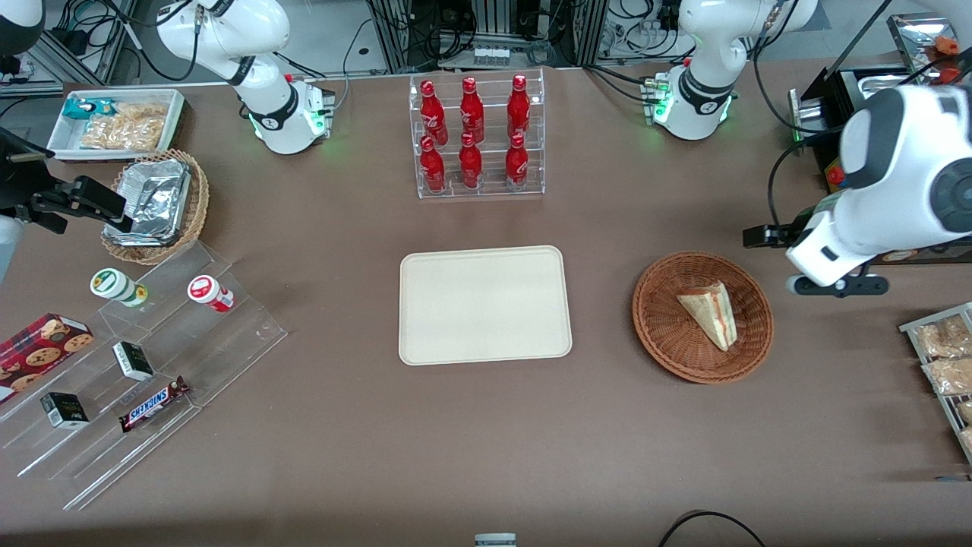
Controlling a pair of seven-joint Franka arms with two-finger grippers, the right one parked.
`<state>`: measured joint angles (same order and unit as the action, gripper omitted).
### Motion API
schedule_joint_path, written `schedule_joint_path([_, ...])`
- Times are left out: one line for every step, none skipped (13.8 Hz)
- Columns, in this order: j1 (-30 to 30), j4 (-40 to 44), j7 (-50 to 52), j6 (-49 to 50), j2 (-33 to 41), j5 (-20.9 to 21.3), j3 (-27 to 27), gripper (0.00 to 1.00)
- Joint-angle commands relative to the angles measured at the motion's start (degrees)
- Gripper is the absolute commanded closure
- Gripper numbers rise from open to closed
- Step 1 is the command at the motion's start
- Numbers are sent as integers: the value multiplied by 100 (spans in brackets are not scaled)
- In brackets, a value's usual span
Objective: Place sandwich from basket to tray
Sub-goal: 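Move the left gripper down over the wrapped sandwich in the wicker basket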
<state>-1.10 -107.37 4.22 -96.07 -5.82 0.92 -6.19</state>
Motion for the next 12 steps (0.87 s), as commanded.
schedule_joint_path([-21, -678, 26, -656, 195, 74, -40, 0])
schedule_joint_path([-22, -845, 87, -867, 195, 75, -40, 0])
schedule_joint_path([-13, -1056, 149, -1139, 195, 75, -40, 0])
schedule_joint_path([-13, -1293, 271, -1490, 213, 75, -40, 0])
schedule_joint_path([-13, -1530, 490, -1859, 230, 75, -40, 0])
schedule_joint_path([-13, -1759, 770, -2263, 239, 75, -40, 0])
schedule_joint_path([5, -1952, 1086, -2650, 231, 75, -40, 0])
schedule_joint_path([14, -2033, 1507, -2932, 178, 75, -49, 0])
schedule_joint_path([22, -2025, 1920, -3048, 82, 75, -67, 0])
schedule_joint_path([22, -2007, 2386, -3188, 3, 75, -84, 0])
schedule_joint_path([66, -2016, 2712, -3364, -85, 75, -84, 0])
schedule_joint_path([136, -2007, 2994, -3514, -190, 66, -84, 0])
